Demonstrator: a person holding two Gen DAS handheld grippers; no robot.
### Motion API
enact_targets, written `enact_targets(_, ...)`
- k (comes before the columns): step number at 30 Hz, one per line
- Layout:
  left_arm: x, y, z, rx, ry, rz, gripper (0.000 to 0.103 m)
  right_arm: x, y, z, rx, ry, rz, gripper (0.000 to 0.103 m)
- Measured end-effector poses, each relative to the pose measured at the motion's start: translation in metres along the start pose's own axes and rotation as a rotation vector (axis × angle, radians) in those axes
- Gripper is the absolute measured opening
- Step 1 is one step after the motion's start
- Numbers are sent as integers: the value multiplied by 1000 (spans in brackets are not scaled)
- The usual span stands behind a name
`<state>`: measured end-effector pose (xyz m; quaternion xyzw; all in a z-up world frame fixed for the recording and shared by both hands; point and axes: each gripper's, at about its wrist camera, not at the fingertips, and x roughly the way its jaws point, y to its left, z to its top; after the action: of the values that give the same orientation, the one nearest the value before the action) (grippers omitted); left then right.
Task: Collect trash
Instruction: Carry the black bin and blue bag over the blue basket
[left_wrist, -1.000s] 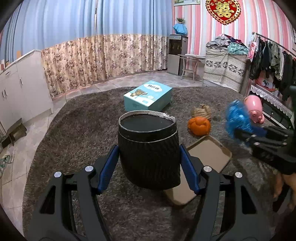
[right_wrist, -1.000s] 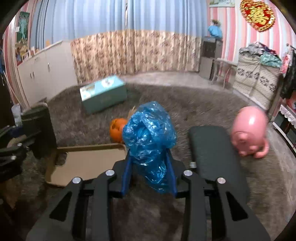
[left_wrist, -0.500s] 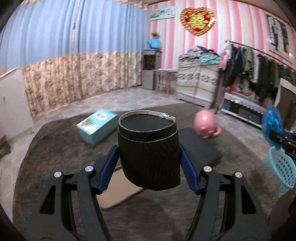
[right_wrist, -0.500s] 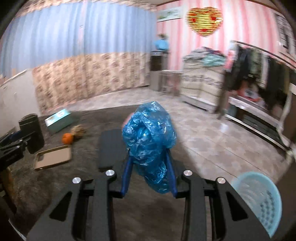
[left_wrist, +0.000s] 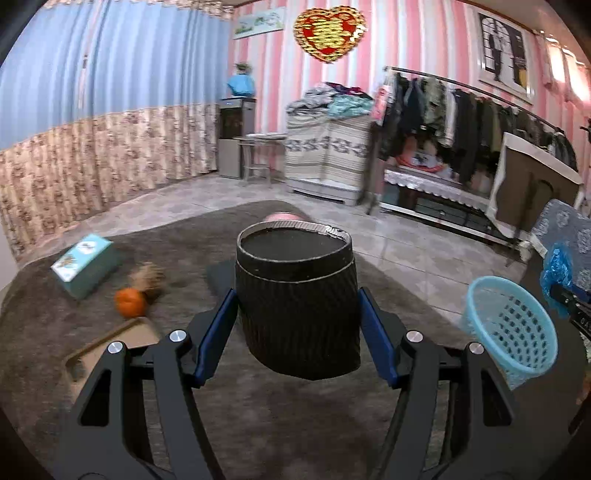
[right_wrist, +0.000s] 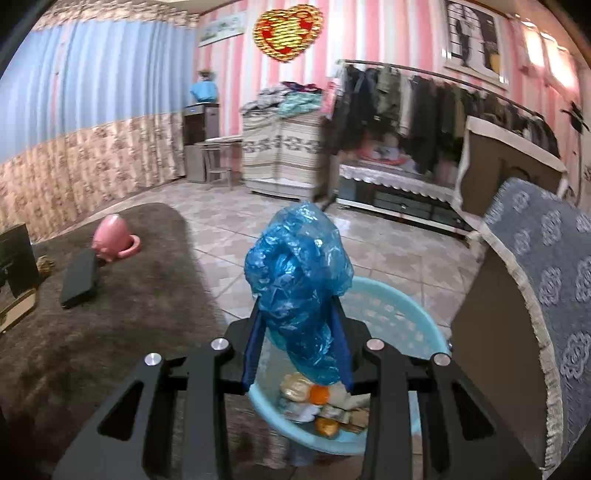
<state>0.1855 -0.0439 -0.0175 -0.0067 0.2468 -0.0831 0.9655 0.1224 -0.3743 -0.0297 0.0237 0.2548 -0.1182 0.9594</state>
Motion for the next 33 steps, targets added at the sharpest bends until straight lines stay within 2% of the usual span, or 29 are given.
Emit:
enact_targets(14,35,-122,-6,113,10,-180,65,6,-66,-21,71,15,-94,34)
enact_targets(21,59,-185,-11,188,37,-297,65,15,-85,-25,100,15,-121,34)
enact_targets(25,69,-219,-16,245,32,-335,65,23,-96,-32,122,24,-130,34)
enact_targets(33,88,-270,-11,273,32,-441,65,29,-110,-34,137,30,-151,34)
